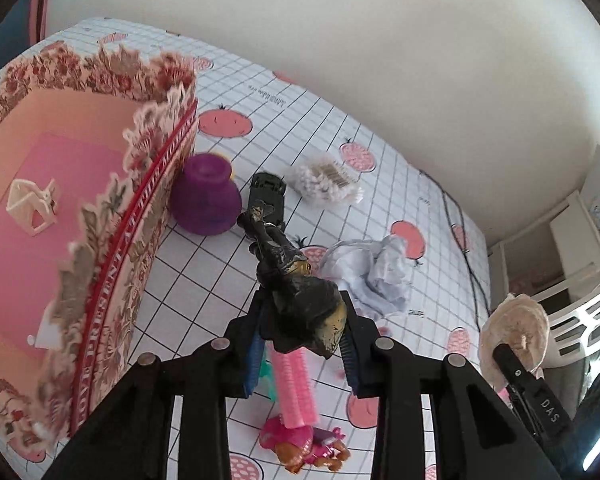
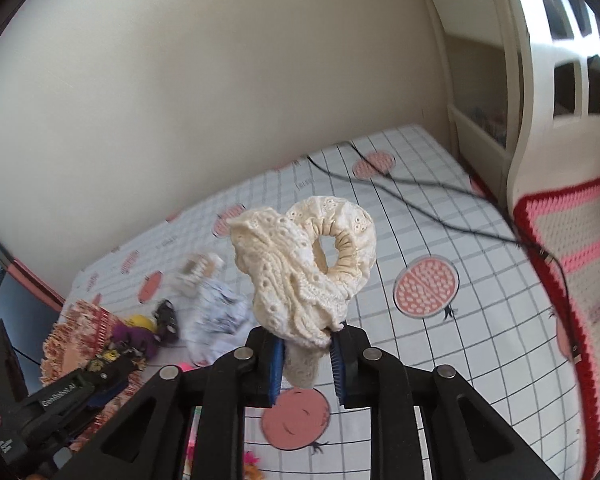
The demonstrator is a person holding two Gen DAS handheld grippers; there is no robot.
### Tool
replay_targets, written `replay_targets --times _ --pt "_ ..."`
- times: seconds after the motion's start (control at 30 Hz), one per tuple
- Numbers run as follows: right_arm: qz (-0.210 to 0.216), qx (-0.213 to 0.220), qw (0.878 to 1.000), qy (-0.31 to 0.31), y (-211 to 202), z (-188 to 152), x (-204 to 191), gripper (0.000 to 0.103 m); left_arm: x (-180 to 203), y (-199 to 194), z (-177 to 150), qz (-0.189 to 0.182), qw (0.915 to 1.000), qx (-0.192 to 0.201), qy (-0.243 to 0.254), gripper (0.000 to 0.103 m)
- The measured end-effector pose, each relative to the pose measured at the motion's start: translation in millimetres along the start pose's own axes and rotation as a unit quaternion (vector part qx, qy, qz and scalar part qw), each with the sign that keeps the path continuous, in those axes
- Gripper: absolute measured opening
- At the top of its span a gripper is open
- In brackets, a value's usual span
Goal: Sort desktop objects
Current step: 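Carry the doll figure and scrunchie over the gift box with both tools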
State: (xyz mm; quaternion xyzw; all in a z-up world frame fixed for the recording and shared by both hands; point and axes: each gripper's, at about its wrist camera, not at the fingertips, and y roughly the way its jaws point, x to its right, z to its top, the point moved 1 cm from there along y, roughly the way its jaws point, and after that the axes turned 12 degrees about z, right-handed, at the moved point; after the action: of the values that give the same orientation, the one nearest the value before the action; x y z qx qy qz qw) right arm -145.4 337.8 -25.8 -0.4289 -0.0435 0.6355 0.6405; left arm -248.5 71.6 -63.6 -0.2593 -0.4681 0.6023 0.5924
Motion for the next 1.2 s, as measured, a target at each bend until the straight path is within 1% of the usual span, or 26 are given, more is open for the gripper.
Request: replay_targets --times 0.17,0.33,0.47,0.67,0.8,0.93,1.07,1.2 --pt "0.02 0.038 0.999 -0.02 -31.8 10.0 -27.9 0.021 -0.2 -29.6 5.8 -0.013 0.9996 0.024 -0.001 0.034" --pt "0.043 0.074 0.996 -0.04 -65.8 17.5 -57.2 0.021 -0.5 -72.4 12.4 -0.028 0.9972 0.07 0.002 0.034" --pt "0.06 0.092 0.992 -0.057 -87.6 20.5 -76.8 0.021 -5.5 -108.5 15.4 -0.037 0.9935 0.108 0.0 0.034" --pt "0.093 0.098 0.988 -0.068 -108.5 20.3 -102.4 0.021 -21.1 -156.2 12.0 -0.052 0.9857 0.159 -0.024 0.034" --pt "0.108 0.102 0.986 -0.08 -119.1 15.4 -118.6 0.021 -32.1 -178.3 8.0 -0.061 0.9812 0.18 -0.034 0.034" --pt "0.131 0.102 0.982 -0.087 -128.3 10.3 -131.1 0.021 -44.7 -193.2 6.5 -0.061 0.9775 0.197 -0.042 0.034" --pt "0.137 0.102 0.98 -0.101 -128.9 7.1 -145.1 0.021 -60.1 -201.3 6.8 -0.06 0.9748 0.208 -0.054 0.034" --pt "0.141 0.086 0.98 -0.113 -118.8 0.3 -158.0 0.021 -79.3 -205.9 10.3 -0.061 0.972 0.215 -0.072 0.034"
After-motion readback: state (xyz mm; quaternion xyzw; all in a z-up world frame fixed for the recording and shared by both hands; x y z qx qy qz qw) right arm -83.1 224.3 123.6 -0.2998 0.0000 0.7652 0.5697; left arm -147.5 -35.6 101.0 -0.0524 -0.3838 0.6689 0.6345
